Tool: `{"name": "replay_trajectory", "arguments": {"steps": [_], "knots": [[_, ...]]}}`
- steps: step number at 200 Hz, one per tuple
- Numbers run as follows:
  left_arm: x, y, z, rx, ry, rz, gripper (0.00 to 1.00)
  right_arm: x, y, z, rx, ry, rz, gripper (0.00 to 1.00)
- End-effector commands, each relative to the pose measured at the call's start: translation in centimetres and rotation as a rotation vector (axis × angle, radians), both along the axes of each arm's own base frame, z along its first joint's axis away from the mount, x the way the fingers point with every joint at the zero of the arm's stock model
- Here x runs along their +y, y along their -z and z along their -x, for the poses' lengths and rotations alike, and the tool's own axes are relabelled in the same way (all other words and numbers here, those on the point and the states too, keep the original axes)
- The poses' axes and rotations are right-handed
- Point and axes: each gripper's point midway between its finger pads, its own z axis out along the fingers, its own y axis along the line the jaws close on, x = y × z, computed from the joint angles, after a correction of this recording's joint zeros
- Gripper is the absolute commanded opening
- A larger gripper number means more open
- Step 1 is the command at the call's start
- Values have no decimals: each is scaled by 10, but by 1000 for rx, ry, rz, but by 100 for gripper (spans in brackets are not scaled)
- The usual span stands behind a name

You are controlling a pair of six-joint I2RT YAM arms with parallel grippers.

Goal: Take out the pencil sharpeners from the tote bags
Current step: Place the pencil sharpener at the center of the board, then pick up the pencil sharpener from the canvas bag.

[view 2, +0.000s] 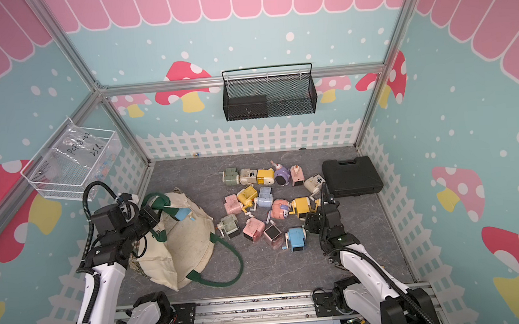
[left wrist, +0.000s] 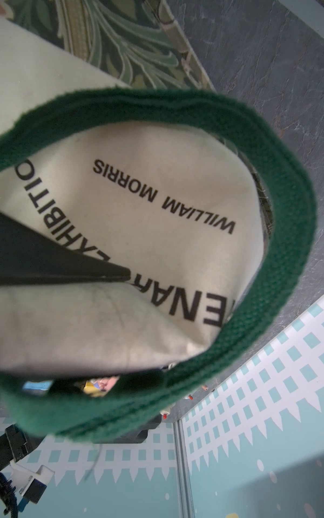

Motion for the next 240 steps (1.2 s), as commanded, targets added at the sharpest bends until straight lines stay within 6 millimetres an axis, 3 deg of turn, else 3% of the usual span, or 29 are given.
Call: {"name": "replay_trajectory", "arguments": {"steps": [1,29,54,74,99,159,177,199,233,236,240], "knots": [[2,11,6,35,-6,-3,0,1,-30,-7,-66,-21,12,85],[1,12,6,37,-4,-3,0,12,-69,-10,-168,-92,1,81],[2,11,6,35,-6,-7,0,48,-107,-5,-282,-260,-117,68],[1,12,6,39,-2,-3,0,101,-126,8,-330,-444,-233,65],[0,13,6,42,3,0,0,176,-135,35,-363,-654,-291,63],[-9,10,7,40,58,11,0,329,-120,91,-381,-975,-186,62],[-10,9,7,46,68,15,0,375,-106,108,-393,-1075,-130,62],[-13,9,9,50,83,21,0,420,-90,111,-393,-1142,-132,61],[-15,10,11,49,88,19,0,475,-76,95,-360,-1125,-224,58],[-14,10,12,50,88,19,0,480,-61,93,-333,-1122,-214,58],[-15,10,12,50,89,21,0,485,-54,91,-318,-1110,-219,57]]}}
